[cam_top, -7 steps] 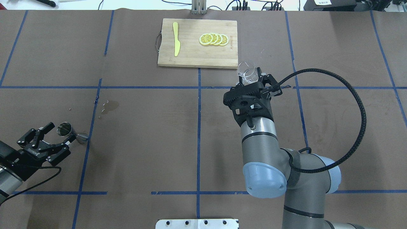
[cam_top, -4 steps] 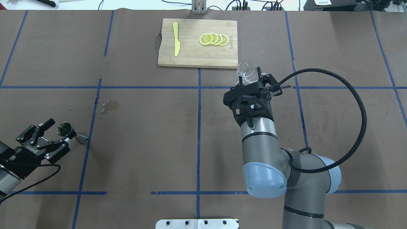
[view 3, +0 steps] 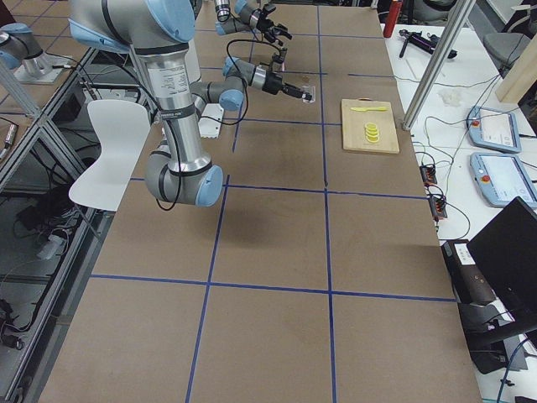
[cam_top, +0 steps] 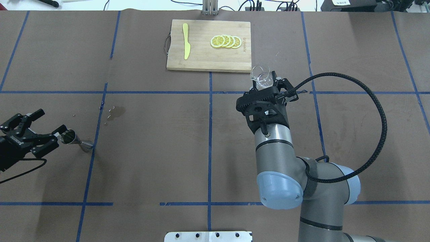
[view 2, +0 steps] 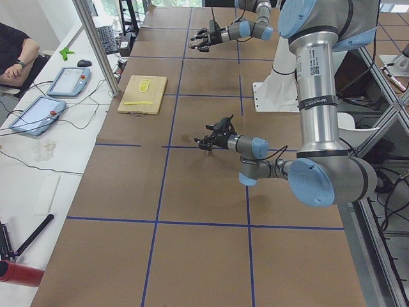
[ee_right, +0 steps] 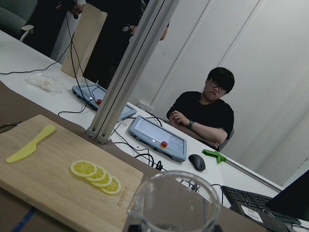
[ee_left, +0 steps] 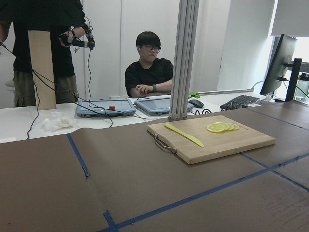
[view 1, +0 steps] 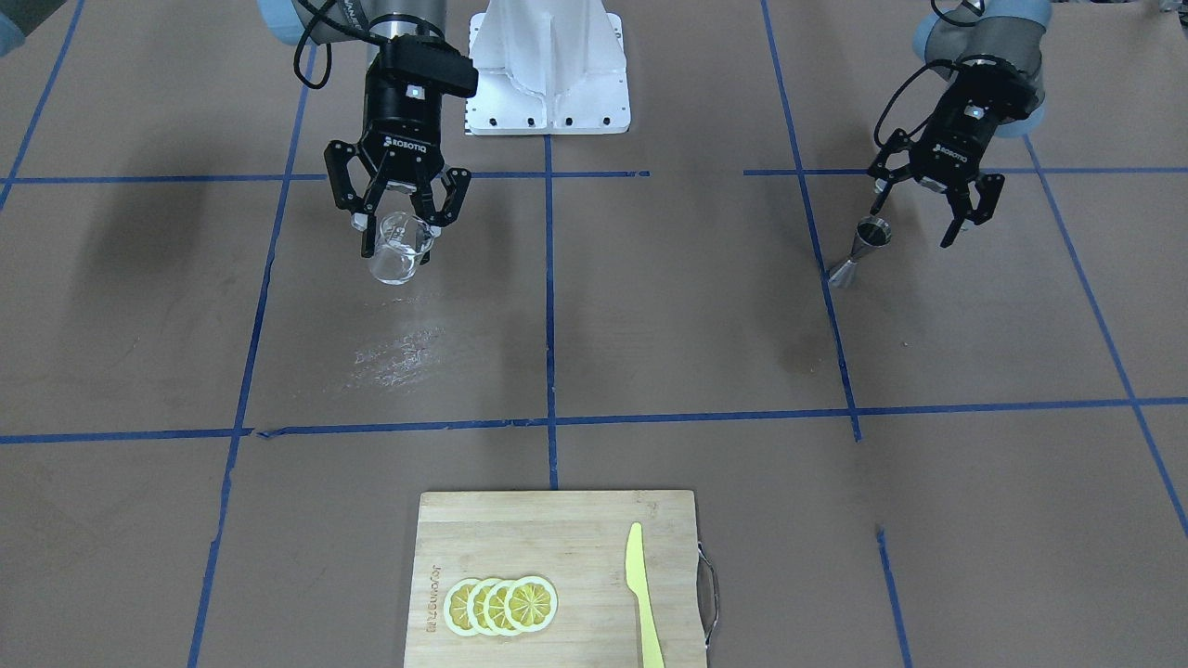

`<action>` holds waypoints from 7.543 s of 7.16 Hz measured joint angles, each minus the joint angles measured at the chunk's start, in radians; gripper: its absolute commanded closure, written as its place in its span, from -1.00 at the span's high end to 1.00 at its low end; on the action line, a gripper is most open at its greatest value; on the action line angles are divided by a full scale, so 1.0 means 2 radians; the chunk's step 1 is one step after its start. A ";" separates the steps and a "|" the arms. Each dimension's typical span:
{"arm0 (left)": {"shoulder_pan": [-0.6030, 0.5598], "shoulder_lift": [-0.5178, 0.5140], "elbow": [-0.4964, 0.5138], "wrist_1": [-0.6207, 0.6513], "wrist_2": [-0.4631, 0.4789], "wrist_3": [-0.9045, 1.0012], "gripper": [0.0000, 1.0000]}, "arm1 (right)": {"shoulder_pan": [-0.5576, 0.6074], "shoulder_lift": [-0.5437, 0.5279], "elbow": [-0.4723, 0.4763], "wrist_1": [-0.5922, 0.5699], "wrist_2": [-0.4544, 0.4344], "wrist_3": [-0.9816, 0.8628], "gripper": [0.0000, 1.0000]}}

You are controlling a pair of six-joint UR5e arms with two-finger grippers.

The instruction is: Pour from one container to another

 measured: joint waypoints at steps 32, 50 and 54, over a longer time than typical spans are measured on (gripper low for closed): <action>-0.582 -0.085 0.005 0.892 -0.601 0.311 1.00 | -0.005 0.000 0.002 0.001 0.002 0.026 -1.00; -0.573 -0.080 -0.005 0.908 -0.608 0.313 1.00 | -0.008 -0.267 -0.051 0.328 0.060 0.195 -1.00; -0.573 -0.080 -0.005 0.908 -0.608 0.313 1.00 | -0.035 -0.276 -0.086 0.328 0.051 0.301 -1.00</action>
